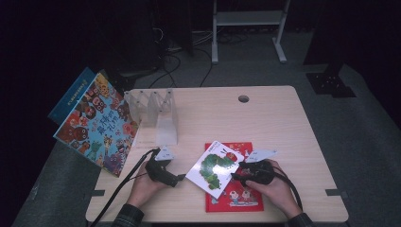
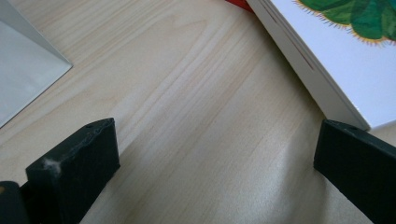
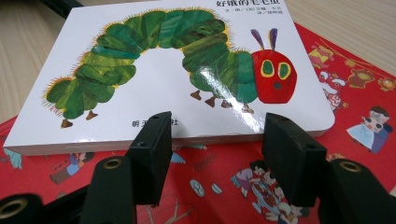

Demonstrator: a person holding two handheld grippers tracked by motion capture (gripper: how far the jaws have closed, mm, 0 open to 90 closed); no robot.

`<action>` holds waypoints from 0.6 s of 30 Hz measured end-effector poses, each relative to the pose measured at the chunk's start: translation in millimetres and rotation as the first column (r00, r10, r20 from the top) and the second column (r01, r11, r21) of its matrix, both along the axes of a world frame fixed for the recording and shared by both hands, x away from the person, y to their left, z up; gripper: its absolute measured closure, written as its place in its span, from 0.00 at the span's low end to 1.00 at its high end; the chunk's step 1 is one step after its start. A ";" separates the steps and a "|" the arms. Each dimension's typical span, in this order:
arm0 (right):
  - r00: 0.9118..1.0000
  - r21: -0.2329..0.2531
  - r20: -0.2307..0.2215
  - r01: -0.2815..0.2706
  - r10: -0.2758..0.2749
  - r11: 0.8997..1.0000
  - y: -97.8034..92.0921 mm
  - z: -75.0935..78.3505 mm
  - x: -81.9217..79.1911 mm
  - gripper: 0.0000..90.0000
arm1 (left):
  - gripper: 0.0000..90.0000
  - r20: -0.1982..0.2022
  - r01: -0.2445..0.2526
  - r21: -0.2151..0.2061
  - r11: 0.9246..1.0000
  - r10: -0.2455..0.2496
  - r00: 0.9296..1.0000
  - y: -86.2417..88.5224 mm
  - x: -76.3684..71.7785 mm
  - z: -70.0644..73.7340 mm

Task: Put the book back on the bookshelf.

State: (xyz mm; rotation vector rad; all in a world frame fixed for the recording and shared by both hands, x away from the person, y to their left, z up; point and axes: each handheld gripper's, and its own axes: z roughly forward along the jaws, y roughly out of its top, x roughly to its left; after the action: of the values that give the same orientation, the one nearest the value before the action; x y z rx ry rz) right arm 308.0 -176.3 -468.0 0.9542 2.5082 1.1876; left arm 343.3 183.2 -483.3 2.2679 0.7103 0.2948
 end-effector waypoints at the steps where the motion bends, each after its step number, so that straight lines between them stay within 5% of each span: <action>1: 1.000 0.002 0.000 0.000 0.000 1.000 0.4 0.0 0.6 0.46 | 0.00 -0.006 -0.001 0.003 1.000 0.001 1.000 0.8 0.5 0.7; 5: 1.000 0.002 0.007 0.007 -0.007 1.000 -3.5 1.0 0.9 0.46 | 0.00 -0.028 -0.013 0.002 1.000 0.013 1.000 7.5 0.8 8.2; 10: 1.000 0.004 0.005 0.024 -0.024 1.000 -11.1 1.0 4.0 0.46 | 0.00 -0.070 -0.017 -0.072 0.997 0.012 0.997 10.1 0.2 20.7; 18: 1.000 -0.003 0.007 0.018 -0.018 1.000 -11.4 0.0 4.6 0.38 | 0.00 -0.137 0.000 -0.113 0.994 -0.015 0.990 -8.4 2.0 31.5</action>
State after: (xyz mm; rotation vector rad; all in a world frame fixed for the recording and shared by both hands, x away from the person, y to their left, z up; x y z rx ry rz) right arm 312.6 -187.7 -468.1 0.9680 2.4896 1.1791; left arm 345.3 174.8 -451.8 2.1977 0.7697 0.0921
